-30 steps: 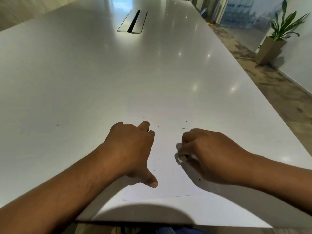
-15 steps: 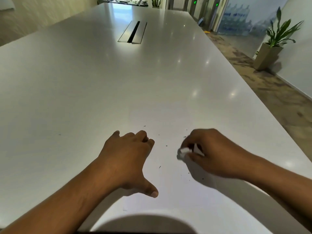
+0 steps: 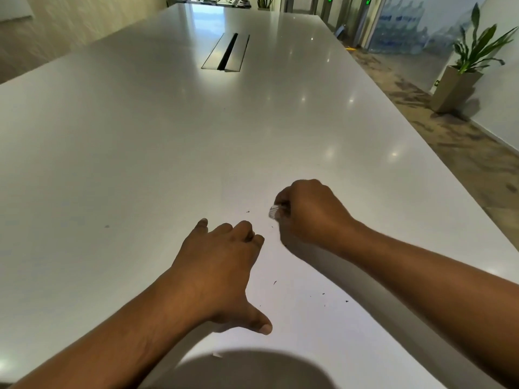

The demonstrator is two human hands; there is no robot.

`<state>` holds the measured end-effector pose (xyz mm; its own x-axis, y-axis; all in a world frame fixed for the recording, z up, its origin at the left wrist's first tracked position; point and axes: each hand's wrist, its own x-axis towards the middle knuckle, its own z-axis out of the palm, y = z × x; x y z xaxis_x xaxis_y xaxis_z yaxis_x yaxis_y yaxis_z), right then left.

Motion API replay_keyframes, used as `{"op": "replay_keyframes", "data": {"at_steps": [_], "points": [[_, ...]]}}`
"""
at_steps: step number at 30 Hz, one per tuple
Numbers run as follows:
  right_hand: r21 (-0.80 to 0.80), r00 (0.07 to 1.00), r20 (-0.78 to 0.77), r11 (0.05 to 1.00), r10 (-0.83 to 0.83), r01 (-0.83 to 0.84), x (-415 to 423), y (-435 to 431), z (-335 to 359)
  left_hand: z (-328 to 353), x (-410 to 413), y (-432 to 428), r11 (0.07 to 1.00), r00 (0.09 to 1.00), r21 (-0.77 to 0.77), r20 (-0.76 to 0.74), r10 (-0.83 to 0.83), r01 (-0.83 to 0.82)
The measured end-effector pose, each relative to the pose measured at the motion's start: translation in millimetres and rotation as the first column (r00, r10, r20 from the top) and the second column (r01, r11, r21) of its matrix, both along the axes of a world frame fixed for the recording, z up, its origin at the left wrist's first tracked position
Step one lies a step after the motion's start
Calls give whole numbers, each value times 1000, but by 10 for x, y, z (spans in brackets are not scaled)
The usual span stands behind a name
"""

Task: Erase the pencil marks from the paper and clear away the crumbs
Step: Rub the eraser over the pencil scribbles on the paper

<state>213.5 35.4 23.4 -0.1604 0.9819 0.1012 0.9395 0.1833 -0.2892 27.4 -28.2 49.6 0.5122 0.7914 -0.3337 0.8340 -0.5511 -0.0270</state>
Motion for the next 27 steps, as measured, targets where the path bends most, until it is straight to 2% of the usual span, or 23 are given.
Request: {"op": "replay_keyframes", "data": {"at_steps": [2, 5, 7, 9, 11, 13, 16, 19, 21, 24, 27], "points": [[-15, 997, 34, 997, -76, 77, 104, 141, 25, -12, 0, 4, 1000, 1000, 1, -2, -5, 5], [-109, 992, -44, 987, -122, 117, 207, 297, 168, -24, -14, -3, 1000, 1000, 3, 10, -6, 5], [-133, 984, -139, 987, -107, 88, 226, 277, 314, -32, -14, 2, 1000, 1000, -1, 3, -9, 9], [-187, 988, -150, 982, -36, 8, 190, 196, 407, -32, -10, 11, 1000, 1000, -7, -1, -6, 6], [-276, 997, -80, 960, 23, -45, 130, 106, 388, -24, 0, 12, 1000, 1000, -12, -8, -11, 11], [-328, 1000, 5, 945, 10, -8, 140, 117, 325, -25, 4, 14, 1000, 1000, -13, -19, -14, 14], [-247, 976, 181, 956, -117, 160, 280, 293, 320, -29, 8, 18, 1000, 1000, -19, -30, -9, 8], [-206, 962, 237, 960, -137, 188, 320, 374, 386, -26, 9, 10, 1000, 1000, -18, -29, -6, 6], [-245, 980, 169, 959, -101, 141, 269, 340, 460, -24, 6, 10, 1000, 1000, -16, -29, -12, 11], [-403, 995, -74, 915, -61, 26, 154, 211, 572, -28, 3, 17, 1000, 1000, -17, -27, -12, 12], [-490, 995, -84, 872, -55, 7, 154, 142, 507, -30, 1, 14, 1000, 1000, -20, -21, -15, 15]]}}
